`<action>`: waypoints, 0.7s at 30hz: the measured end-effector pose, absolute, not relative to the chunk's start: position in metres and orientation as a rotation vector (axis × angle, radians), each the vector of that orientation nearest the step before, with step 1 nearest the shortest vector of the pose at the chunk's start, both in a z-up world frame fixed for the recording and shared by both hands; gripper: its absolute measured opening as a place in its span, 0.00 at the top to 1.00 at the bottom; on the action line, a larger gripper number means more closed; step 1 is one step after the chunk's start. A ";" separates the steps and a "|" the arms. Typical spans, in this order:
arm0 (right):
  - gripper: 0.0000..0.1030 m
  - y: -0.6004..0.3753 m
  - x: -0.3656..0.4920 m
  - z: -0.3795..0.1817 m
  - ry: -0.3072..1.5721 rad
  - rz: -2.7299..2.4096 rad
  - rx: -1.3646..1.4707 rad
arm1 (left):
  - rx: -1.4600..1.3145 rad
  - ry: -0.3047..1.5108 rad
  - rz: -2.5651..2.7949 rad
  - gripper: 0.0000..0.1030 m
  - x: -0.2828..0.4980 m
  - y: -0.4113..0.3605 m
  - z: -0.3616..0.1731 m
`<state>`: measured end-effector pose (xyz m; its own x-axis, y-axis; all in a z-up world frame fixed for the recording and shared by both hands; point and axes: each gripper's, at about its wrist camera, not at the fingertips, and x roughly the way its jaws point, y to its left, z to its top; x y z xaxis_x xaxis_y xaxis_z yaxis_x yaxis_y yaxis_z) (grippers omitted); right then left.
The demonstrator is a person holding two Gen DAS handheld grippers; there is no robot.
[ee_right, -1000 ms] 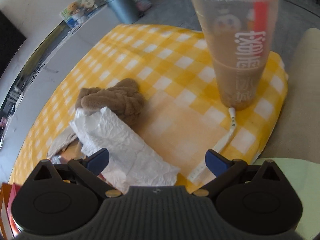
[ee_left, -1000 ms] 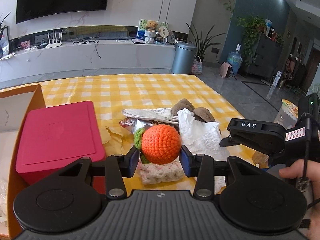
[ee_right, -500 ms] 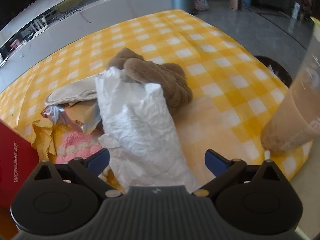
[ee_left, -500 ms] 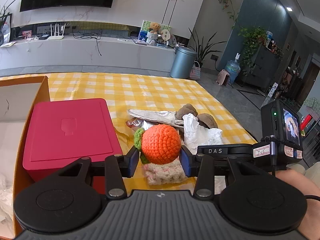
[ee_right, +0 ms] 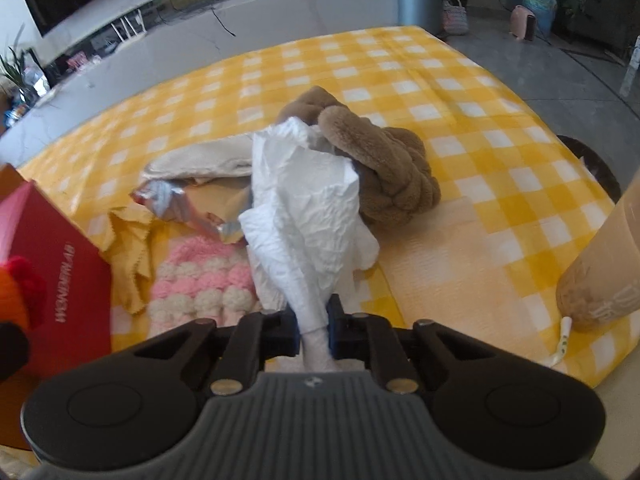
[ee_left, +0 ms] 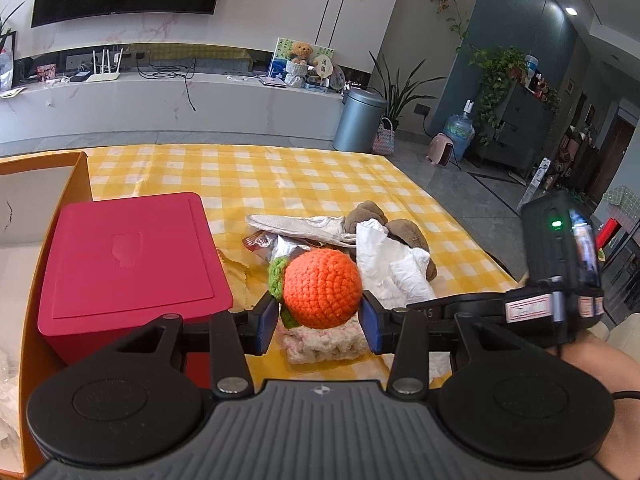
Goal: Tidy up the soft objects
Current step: 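Lift the crocheted orange with the left gripper while the right gripper grasps the white paper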
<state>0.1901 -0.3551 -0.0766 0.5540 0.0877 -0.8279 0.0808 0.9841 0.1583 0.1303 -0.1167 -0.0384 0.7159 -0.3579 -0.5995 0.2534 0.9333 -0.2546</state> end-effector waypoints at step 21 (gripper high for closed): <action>0.93 -0.370 0.116 0.022 0.463 0.372 0.561 | -0.179 0.640 -0.367 0.52 0.114 -0.109 0.008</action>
